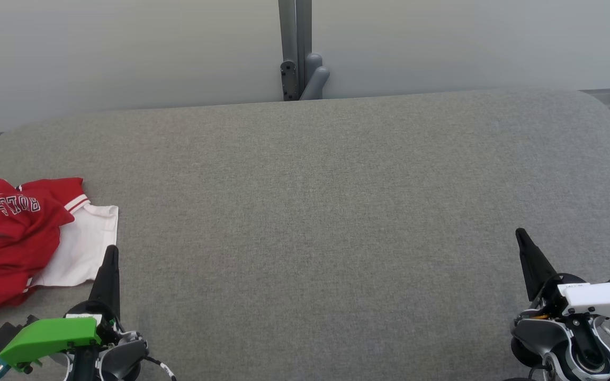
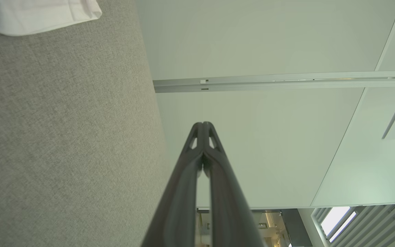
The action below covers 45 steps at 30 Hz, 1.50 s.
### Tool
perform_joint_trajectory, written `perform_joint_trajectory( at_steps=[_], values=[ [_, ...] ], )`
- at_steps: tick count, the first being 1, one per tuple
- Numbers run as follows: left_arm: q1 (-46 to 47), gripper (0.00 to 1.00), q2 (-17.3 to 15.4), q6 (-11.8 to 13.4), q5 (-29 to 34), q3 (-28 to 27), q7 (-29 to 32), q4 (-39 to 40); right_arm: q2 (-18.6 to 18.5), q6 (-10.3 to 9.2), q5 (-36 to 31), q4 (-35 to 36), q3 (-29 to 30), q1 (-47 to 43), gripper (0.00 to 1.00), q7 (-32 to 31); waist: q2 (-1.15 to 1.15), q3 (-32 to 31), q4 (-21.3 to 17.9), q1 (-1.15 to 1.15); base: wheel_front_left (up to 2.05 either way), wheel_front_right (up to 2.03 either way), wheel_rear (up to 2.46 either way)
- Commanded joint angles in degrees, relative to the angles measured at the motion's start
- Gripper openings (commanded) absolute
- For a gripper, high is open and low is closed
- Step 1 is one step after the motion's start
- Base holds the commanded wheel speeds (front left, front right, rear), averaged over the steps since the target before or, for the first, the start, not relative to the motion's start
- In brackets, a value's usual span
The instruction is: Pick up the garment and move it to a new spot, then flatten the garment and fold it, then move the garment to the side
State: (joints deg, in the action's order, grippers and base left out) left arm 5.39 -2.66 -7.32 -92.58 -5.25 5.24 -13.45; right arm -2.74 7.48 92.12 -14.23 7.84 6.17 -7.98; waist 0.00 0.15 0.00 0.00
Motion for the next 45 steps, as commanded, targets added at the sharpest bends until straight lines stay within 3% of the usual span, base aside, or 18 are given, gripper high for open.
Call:
perform_joint_trajectory(
  at_steps=[1,15,16,27,45],
  values=[
    [0.77,0.0,-0.41,-0.32,-0.05,-0.09,-0.01,0.07,-0.27,0.02,0.28,0.22,0.04,0.39,0.0,-0.1,0.0,0.0,0.0,0.0,0.0,0.0,0.0],
    [0.77,0.0,-0.41,-0.32,-0.04,-0.09,-0.01,0.07,-0.27,0.02,0.28,0.22,0.04,0.39,0.0,-0.1,0.0,0.0,0.0,0.0,0.0,0.0,0.0],
    [0.0,1.0,0.0,0.0,0.0,0.0,0.0,0.0,0.0,0.0,-0.01,0.0,0.0,0.0,1.0,0.0,0.0,0.0,0.0,0.0,0.0,0.0,0.0],
    [-0.71,1.0,-0.25,0.06,2.96,1.49,-2.16,-2.08,-0.33,-0.01,-2.36,-1.01,-2.42,-0.62,1.0,2.33,0.0,0.15,0.04,0.0,0.0,0.0,0.0],
    [0.15,1.0,-0.62,0.69,26.07,1.82,-6.29,-3.55,-1.57,0.0,-21.35,-2.07,-5.54,0.96,1.0,7.15,0.0,0.61,0.02,0.0,0.0,0.0,0.0]
  ],
)
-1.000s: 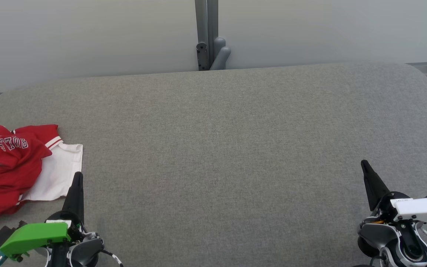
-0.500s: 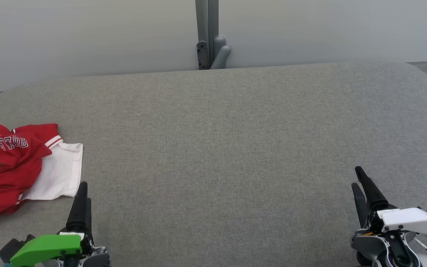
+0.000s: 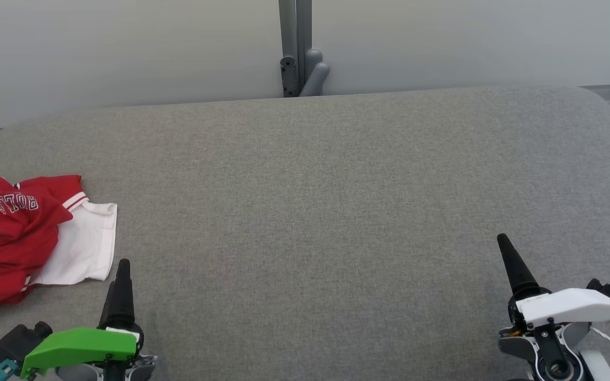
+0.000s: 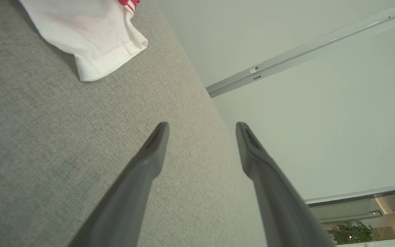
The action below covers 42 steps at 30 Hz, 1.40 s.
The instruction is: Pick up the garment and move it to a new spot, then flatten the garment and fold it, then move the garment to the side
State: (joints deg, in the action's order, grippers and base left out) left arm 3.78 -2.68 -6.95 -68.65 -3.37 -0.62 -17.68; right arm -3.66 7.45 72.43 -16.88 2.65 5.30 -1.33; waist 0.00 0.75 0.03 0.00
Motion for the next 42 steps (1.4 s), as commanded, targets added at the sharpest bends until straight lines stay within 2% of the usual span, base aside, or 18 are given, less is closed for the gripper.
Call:
perform_joint_trajectory(
  at_steps=[1,18,42],
  values=[
    [1.77,1.0,-0.6,0.48,3.44,-0.05,-0.68,0.64,-0.72,0.02,-2.77,0.48,-0.6,1.9,1.0,0.76,0.0,0.03,-0.03,0.0,0.0,0.0,0.0],
    [2.03,1.0,-0.87,2.1,21.8,0.76,-4.25,-1.68,-1.62,0.03,-19.14,-1.0,-3.97,3.02,1.0,4.81,0.0,0.39,-0.53,0.0,0.0,0.0,0.0],
    [2.05,1.0,-1.04,2.25,37.98,2.03,-7.96,-2.37,-1.76,0.03,-34.89,-3.23,-6.64,3.94,1.0,9.06,0.0,0.66,-1.09,0.0,0.0,0.0,0.0]
  ],
)
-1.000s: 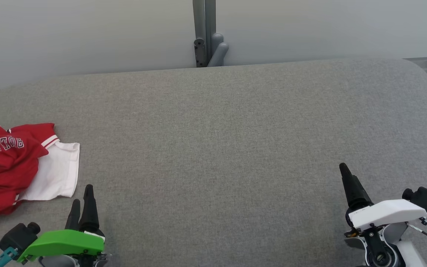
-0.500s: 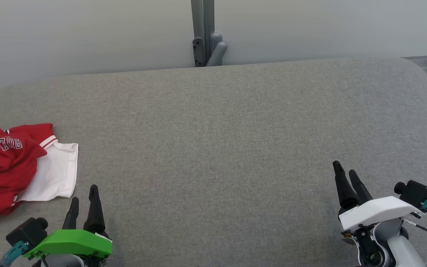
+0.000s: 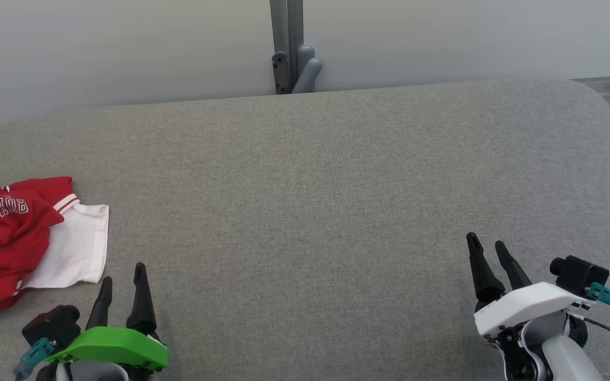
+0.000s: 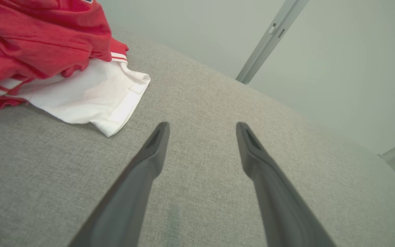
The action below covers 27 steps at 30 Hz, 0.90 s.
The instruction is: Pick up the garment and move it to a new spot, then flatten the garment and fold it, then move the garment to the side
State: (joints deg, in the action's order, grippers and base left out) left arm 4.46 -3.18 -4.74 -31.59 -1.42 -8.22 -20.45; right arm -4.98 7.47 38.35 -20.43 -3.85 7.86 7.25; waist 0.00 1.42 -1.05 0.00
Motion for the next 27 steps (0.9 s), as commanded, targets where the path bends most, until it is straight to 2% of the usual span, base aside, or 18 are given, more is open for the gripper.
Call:
perform_joint_trajectory(
  at_steps=[1,27],
  values=[
    [1.36,1.0,-0.54,0.07,1.68,0.14,-0.54,0.4,-0.43,0.02,-1.47,0.26,-0.16,1.44,1.0,0.67,0.0,-0.01,-0.03,0.0,0.0,0.0,0.0],
    [-0.09,1.0,-0.65,0.95,17.21,1.49,-4.01,-1.19,-0.23,0.03,-15.89,-0.21,-0.61,0.0,1.0,4.61,0.0,-0.11,-0.25,0.0,0.0,0.0,0.0]
  ],
)
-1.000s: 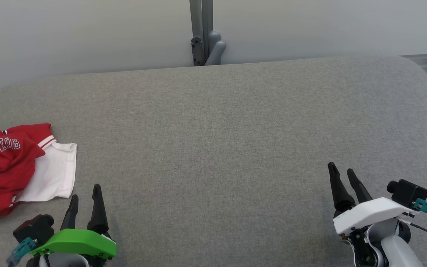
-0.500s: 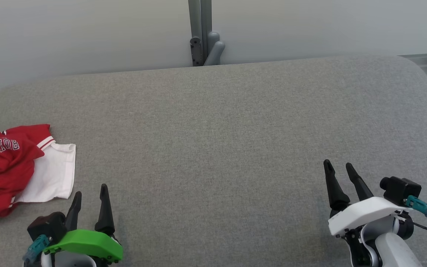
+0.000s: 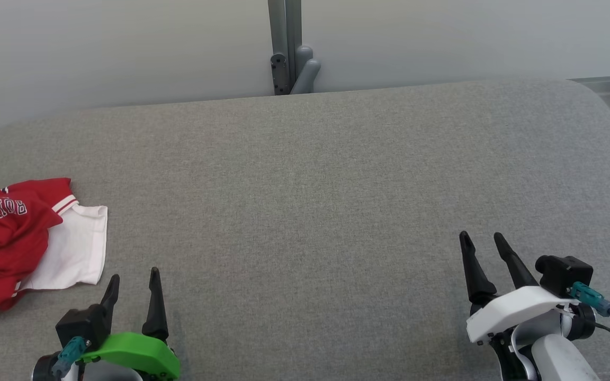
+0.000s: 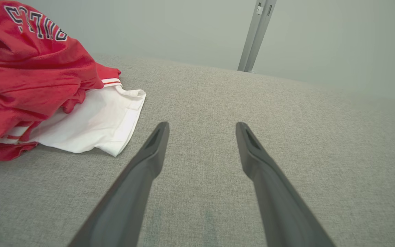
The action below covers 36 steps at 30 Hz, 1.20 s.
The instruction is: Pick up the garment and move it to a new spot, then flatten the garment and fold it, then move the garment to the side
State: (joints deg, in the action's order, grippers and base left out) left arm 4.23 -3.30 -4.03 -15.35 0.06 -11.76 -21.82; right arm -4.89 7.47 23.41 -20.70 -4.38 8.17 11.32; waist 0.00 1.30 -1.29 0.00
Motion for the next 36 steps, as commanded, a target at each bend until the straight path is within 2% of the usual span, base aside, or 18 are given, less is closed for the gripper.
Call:
perform_joint_trajectory(
  at_steps=[1,17,30,36],
  values=[
    [0.11,1.0,-0.52,0.3,1.42,0.01,-0.57,0.16,-0.3,0.03,-1.42,-0.03,-0.11,-0.27,1.0,0.63,0.0,0.03,-0.03,0.0,0.0,0.0,0.0],
    [-0.08,1.0,-0.3,0.85,8.29,0.14,-2.16,-0.87,0.02,0.03,-8.53,-1.34,-0.69,-0.2,1.0,2.48,0.0,0.63,0.03,0.0,0.0,0.0,0.0],
    [-0.69,1.0,-0.14,1.67,13.74,-0.75,-3.44,-1.63,0.48,0.03,-15.8,-0.45,2.02,-0.8,1.0,3.9,0.0,0.63,-0.21,0.0,0.0,0.0,0.0],
    [-0.76,1.0,0.0,1.88,13.75,-1.27,-3.47,-1.87,0.97,0.03,-16.6,-0.28,2.92,-0.99,1.0,3.93,0.0,0.59,-0.27,0.0,0.0,0.0,0.0]
  ],
)
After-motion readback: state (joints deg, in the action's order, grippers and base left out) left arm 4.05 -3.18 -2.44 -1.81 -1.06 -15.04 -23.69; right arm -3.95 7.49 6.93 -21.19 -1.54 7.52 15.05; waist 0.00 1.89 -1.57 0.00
